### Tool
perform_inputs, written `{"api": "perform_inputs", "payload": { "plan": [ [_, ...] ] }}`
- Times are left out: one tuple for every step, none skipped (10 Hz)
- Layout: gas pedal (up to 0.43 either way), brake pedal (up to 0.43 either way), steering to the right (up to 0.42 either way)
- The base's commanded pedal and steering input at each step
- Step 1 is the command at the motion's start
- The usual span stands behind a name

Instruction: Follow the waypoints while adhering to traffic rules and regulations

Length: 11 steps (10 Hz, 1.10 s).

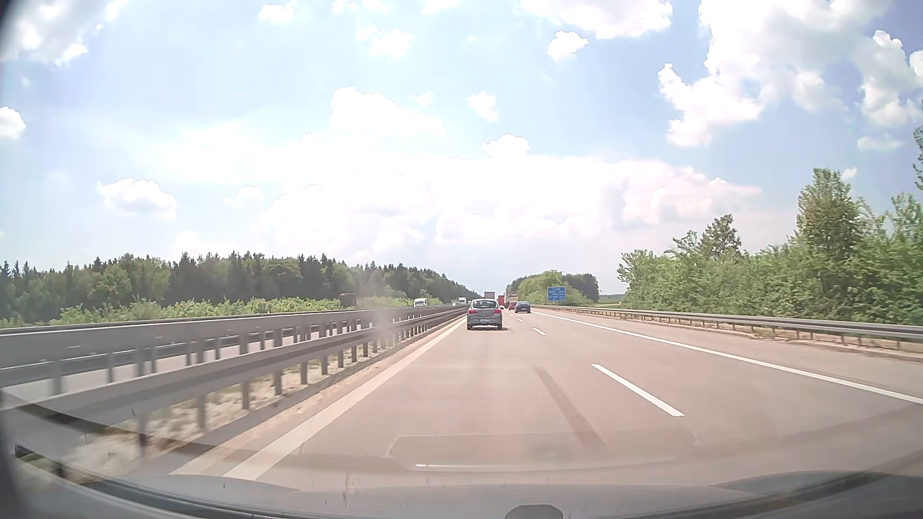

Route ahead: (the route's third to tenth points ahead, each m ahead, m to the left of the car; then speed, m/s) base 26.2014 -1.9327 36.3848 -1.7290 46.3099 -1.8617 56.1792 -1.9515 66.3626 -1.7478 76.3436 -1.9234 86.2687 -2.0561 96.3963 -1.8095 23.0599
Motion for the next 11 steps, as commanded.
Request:
{"api": "perform_inputs", "payload": {
  "plan": [
    [0.197, 0.000, -0.001],
    [0.197, 0.000, -0.001],
    [0.197, 0.000, -0.001],
    [0.197, 0.000, -0.001],
    [0.197, 0.000, -0.001],
    [0.197, 0.000, -0.001],
    [0.197, 0.000, -0.001],
    [0.197, 0.000, -0.001],
    [0.197, 0.000, -0.001],
    [0.197, 0.000, -0.001],
    [0.197, 0.000, -0.001]
  ]
}}
